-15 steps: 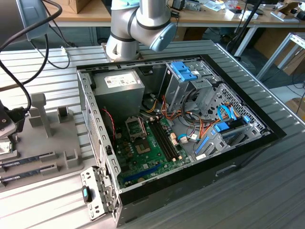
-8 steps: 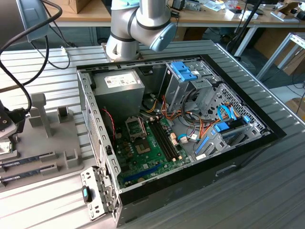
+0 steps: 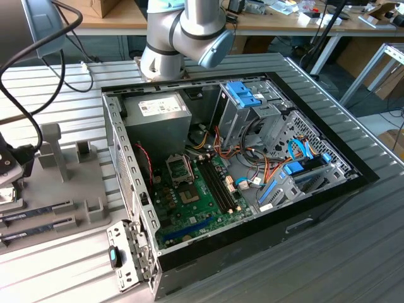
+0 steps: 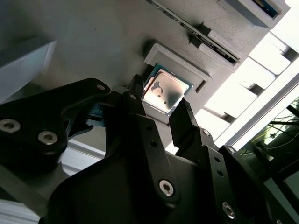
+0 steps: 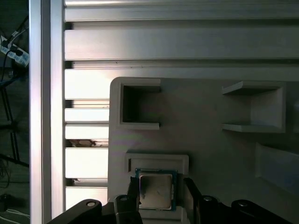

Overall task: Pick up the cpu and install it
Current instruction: 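Pick up the cpu and move it towards the insertion slot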

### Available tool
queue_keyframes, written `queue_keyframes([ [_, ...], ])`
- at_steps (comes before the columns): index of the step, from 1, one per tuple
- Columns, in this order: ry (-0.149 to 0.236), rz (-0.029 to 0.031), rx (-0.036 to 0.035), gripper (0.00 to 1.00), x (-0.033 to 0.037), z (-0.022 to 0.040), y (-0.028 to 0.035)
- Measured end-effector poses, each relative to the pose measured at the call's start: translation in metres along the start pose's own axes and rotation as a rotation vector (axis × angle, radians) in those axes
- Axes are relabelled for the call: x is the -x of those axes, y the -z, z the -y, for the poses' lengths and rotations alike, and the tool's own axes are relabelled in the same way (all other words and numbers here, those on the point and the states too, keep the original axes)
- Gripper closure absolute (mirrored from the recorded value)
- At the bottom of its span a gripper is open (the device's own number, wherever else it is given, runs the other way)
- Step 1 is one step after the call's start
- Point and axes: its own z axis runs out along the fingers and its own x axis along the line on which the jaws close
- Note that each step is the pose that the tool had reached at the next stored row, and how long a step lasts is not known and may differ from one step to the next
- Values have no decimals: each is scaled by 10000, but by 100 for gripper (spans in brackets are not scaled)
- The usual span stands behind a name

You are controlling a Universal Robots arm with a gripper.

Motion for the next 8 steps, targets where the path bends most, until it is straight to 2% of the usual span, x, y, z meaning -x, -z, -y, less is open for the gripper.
queue_keyframes([
  [8,1,0,0,50,1,-1,-29],
])
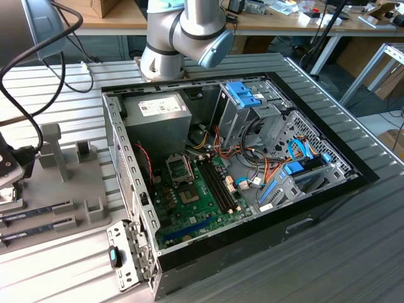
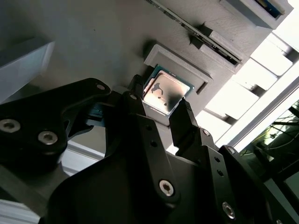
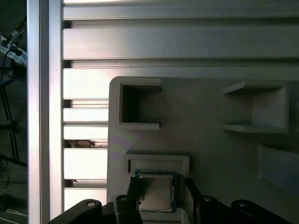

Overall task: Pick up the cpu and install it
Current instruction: 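Pick up the cpu and move it towards the insertion slot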

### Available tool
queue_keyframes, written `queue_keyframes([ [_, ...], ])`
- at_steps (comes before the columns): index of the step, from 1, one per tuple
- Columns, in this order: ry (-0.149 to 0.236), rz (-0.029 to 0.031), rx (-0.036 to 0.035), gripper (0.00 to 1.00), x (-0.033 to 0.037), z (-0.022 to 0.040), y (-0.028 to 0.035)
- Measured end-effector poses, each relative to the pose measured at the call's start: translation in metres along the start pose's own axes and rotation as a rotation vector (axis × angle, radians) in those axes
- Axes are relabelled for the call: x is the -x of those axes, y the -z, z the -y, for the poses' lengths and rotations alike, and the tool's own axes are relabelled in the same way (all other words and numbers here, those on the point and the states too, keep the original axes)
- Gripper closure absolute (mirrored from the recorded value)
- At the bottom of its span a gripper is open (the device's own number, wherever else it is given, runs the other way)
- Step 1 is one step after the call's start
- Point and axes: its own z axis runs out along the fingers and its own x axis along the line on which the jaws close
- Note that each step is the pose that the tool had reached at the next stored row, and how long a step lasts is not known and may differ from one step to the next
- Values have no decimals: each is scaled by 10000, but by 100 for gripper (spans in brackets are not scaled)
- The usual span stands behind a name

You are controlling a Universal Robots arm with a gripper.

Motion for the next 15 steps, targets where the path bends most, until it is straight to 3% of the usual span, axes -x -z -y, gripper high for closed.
queue_keyframes([
  [15,1,-2,-1,50,1,-1,-61],
])
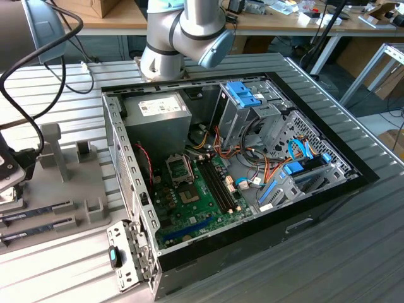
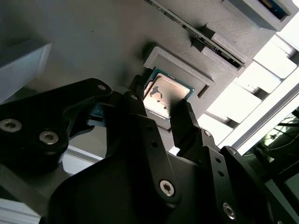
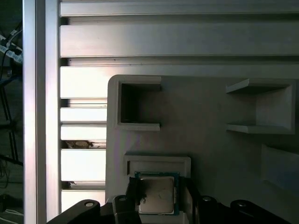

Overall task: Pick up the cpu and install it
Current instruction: 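Pick up the cpu and move it towards the insertion slot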

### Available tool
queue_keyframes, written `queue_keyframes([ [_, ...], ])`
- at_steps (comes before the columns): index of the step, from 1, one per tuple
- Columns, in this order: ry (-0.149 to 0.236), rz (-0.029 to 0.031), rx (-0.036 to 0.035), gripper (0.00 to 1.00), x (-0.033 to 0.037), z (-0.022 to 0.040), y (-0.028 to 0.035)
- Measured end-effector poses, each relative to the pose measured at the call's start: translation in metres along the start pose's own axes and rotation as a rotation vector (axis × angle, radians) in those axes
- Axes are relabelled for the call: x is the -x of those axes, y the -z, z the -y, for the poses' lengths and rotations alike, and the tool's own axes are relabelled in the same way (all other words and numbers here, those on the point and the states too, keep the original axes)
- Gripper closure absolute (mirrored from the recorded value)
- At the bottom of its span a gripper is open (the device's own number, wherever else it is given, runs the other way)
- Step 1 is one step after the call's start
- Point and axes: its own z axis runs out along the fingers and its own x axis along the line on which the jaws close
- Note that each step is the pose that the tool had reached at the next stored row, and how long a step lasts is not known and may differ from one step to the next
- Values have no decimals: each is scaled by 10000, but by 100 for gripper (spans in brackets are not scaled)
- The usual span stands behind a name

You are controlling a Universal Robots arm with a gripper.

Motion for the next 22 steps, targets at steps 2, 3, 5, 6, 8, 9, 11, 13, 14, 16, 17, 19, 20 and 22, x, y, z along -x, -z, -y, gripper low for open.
queue_keyframes([
  [2,1,-1,-1,50,0,0,-8],
  [3,1,1,0,50,0,0,-10],
  [5,1,0,0,50,0,0,-10],
  [6,0,1,0,50,0,0,-11],
  [8,0,9,3,50,1,0,-5],
  [9,0,12,4,50,0,0,7],
  [11,0,8,2,50,-1,1,63],
  [13,0,8,2,50,-4,2,89],
  [14,7,8,1,50,-9,5,89],
  [16,75,10,1,50,-19,10,78],
  [17,89,10,0,50,-19,11,72],
  [19,109,8,-20,50,-20,10,52],
  [20,121,6,-40,50,-22,10,52],
  [22,149,11,-116,50,-26,10,50],
])
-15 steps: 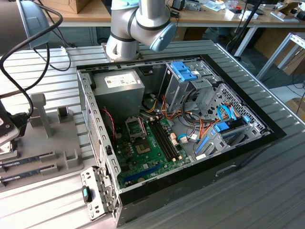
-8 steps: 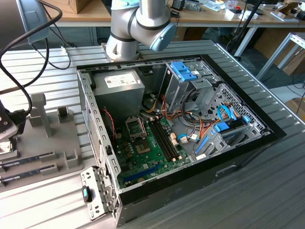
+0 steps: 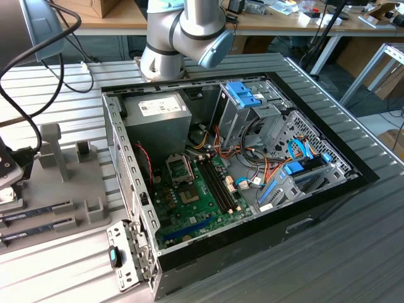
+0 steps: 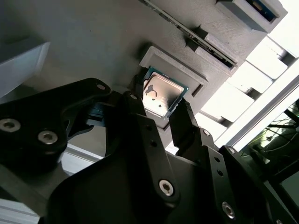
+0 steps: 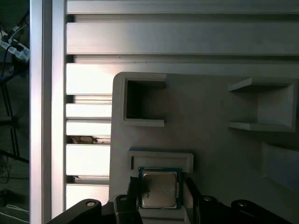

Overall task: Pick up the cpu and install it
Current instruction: 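Pick up the cpu and move it towards the insertion slot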

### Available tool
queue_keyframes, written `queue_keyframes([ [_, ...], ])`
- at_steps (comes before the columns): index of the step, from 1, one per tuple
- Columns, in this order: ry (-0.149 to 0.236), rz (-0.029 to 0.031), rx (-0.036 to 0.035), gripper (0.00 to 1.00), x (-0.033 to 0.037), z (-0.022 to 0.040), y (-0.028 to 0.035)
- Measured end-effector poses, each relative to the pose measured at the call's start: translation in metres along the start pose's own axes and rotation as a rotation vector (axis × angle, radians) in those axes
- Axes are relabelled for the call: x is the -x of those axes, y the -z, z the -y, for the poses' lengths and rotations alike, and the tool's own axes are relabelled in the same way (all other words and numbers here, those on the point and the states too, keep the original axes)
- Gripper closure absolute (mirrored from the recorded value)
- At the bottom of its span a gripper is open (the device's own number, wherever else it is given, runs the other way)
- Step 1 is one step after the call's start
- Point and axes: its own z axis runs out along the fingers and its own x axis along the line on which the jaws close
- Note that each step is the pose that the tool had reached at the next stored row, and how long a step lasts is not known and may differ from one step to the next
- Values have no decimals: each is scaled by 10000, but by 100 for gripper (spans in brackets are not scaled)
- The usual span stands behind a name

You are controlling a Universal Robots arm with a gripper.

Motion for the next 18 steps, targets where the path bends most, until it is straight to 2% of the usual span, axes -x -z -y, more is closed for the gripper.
queue_keyframes([
  [2,30,1,-90,50,0,2,-1],
  [9,31,0,-104,49,0,1,0],
  [11,32,0,-110,38,0,1,0],
  [12,31,-1,-112,38,0,1,0],
  [13,31,-1,-115,31,0,1,0],
  [18,32,1,-117,31,0,1,-14],
])
